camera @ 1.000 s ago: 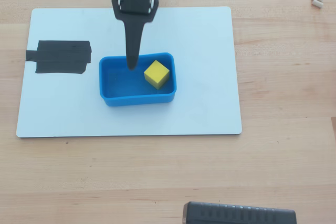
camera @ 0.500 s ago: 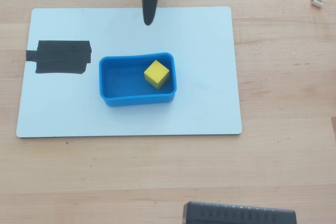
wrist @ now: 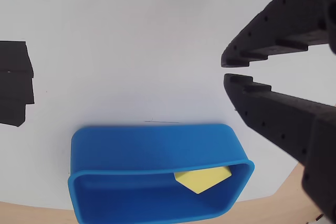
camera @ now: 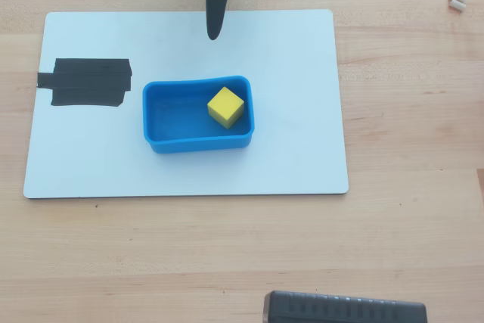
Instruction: Pick up yellow cube and drop it in the blue rectangular bin
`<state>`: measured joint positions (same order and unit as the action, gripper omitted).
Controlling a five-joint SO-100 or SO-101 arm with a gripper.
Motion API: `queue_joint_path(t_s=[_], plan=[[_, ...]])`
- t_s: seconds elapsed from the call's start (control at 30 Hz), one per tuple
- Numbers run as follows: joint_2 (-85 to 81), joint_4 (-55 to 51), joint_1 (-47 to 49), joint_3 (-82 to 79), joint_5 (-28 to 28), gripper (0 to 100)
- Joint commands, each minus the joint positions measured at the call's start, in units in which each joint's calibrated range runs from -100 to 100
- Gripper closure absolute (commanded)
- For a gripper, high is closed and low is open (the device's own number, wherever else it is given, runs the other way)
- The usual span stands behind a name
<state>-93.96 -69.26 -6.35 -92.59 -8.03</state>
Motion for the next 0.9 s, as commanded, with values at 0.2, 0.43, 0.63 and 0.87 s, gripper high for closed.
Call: queue_joint_path(t_s=[0.2,0.43,0.63,0.87], plan=[[-2.32,-0.44,1.04,-0.23,-0.10,100],[-2.32,-0.52,1.12,-0.23,-0.20,100],[-2.32,-0.52,1.29,-0.32,-0.20,100],[-2.32,-0.52,1.29,-0.32,-0.20,99]])
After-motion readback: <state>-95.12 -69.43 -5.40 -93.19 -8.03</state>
